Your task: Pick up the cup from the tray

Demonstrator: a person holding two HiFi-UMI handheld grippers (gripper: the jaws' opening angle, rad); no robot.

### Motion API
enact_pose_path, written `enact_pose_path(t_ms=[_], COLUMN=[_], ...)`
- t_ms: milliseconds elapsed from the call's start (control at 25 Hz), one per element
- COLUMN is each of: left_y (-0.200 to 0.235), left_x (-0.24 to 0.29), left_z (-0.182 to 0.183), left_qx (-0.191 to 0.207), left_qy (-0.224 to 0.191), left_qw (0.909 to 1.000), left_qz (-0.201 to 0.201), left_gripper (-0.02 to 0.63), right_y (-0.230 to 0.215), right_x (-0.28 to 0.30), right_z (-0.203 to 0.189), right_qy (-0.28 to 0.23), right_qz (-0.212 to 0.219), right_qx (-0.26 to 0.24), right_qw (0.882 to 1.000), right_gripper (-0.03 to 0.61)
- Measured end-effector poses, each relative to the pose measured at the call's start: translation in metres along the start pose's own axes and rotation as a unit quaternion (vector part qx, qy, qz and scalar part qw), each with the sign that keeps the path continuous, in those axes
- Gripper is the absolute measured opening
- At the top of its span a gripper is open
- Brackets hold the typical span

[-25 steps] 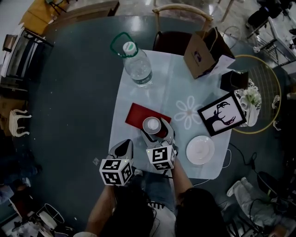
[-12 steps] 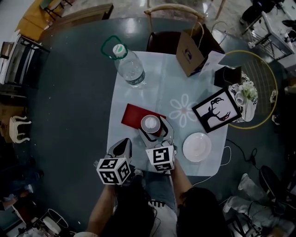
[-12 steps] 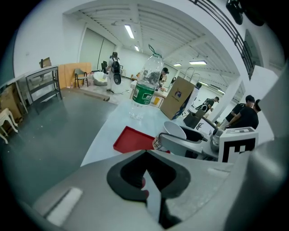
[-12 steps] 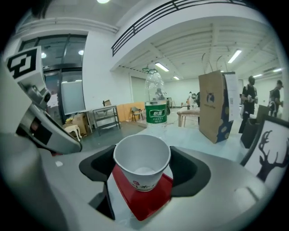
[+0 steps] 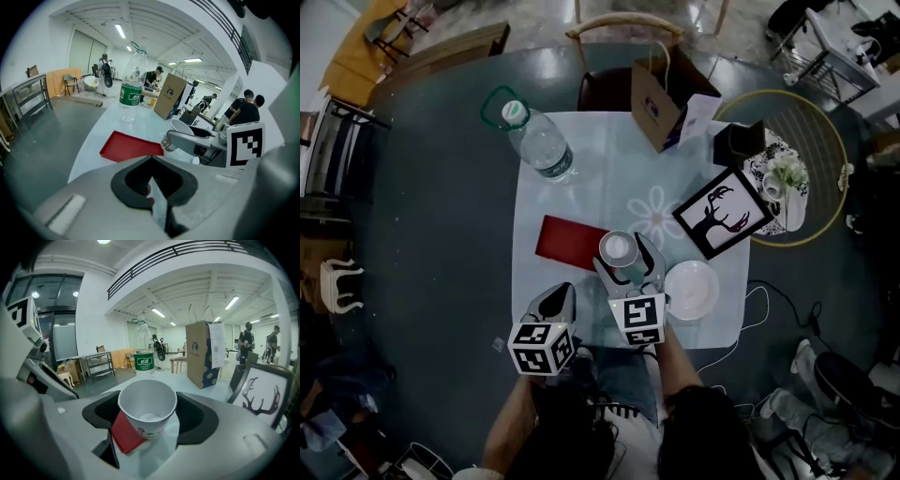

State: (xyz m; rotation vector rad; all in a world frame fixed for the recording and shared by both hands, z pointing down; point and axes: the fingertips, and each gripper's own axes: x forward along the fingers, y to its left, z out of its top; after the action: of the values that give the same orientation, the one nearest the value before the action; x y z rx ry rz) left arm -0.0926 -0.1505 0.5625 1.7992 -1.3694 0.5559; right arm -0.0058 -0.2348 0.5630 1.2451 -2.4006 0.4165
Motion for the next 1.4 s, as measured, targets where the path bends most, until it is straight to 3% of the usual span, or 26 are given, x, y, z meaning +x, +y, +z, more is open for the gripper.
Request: enact_pose_path(t_ms=[640,1120,1400], left_y=[-0.014,-0.024,-0.005], left_x=[0.008,0.023,0.021], left_z=[-0.006,-0.002,-0.014], left_qx=[0.015,0.024,0.021], left_qy=[0.018,0.028,0.034], left_qw=[0.9997,0.9992,0.9992], left_qz=[-0.010,-0.017,0.007], left_gripper=[0.001,0.000,0.001], right_y=[-0.060,-0.070,-0.067], right_x=[-0.035,-0.033,-0.032], right_z=[-0.030,-0.060,-0.068], right_qy=[0.018,0.039,0.037], right_qz=[-0.080,-0.090,-0.095], right_qx=[0.039,0.045,0.033], right_qw=[0.996,0.994,0.994], right_gripper=[0.393,0.390,0.390])
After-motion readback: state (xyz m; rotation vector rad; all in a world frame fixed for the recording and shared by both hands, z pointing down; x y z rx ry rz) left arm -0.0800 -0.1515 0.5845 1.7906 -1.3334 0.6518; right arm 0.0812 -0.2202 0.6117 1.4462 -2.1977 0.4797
